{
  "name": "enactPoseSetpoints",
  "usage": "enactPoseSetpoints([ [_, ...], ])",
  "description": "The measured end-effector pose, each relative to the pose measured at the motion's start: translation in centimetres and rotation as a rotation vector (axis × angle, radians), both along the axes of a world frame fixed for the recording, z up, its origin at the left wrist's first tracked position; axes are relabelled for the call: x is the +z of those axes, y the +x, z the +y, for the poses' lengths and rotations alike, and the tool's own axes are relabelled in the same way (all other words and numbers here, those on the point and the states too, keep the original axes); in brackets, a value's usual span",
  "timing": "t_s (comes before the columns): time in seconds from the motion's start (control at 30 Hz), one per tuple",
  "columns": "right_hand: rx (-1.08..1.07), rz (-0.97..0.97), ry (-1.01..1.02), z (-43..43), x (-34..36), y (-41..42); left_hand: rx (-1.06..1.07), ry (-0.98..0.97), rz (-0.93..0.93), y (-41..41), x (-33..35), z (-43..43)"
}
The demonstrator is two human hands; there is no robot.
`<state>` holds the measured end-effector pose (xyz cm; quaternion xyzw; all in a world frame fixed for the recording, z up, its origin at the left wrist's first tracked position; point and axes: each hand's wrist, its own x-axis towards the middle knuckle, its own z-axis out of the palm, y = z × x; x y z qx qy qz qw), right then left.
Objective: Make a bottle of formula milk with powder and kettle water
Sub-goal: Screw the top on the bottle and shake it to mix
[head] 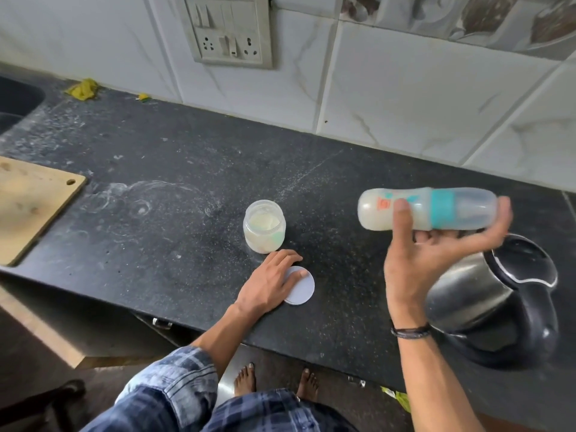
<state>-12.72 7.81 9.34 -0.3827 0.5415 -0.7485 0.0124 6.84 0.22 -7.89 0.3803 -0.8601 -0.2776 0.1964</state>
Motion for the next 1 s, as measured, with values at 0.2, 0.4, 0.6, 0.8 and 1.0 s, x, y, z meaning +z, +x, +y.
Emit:
enactPoseSetpoints([
  [0.2,0.095,-0.013,0.217,0.8,0.0,-0.6,-0.013,0.012,0.008,0.0,0.1,0.1],
  [0.4,0.097,0.027,0.220,0.2,0.1,-0.2,-0.014,0.007,0.013,0.2,0.2,0.2],
  [0.6,0.010,-0.038,-0.061,0.3,0.8,-0.2,-0.012,0.000,0.006,0.0,0.3,0.0],
  [0.8,0.145,-0.009,0.233,0.7,0.1,0.0,-0.017,-0.001,0.005,0.1,-0.2,0.1],
  [1.0,0.039,0.026,0.103,-0.1,0.9,-0.4,-0.010,-0.034,0.005,0.2,-0.5,0.0],
])
